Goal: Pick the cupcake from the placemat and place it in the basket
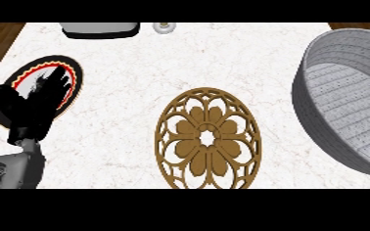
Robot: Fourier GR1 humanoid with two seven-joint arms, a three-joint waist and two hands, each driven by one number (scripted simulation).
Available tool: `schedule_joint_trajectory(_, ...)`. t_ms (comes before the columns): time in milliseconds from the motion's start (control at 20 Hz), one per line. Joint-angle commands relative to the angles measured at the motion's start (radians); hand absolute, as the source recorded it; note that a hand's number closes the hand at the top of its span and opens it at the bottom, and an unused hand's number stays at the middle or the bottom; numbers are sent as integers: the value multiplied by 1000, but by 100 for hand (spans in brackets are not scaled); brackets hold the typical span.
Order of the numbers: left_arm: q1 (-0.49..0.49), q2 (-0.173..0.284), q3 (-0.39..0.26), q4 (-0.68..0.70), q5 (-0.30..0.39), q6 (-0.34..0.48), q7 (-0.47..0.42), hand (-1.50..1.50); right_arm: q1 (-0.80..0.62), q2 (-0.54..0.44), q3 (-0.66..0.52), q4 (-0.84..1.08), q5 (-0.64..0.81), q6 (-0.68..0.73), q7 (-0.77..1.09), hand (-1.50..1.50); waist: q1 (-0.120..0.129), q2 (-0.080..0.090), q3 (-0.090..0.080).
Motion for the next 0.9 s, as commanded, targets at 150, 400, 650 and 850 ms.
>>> schedule_joint_trajectory(150,17,-1,8,1,-5,8,-20,0,23,47,-5,-328,63,-71,41,150,-7,0,1)
schedule_joint_trajectory(400,11,-5,-10,-30,7,-11,9,0,2,86,-38,-328,106,-65,74,150,7,0,2)
schedule_joint_trajectory(650,-2,-5,-10,-11,-6,0,1,0,-27,137,-75,-319,149,-77,100,150,4,10,-1)
schedule_joint_trajectory(850,3,2,-2,-15,-2,-5,-3,0,-30,136,-131,-311,164,-112,115,150,12,13,0)
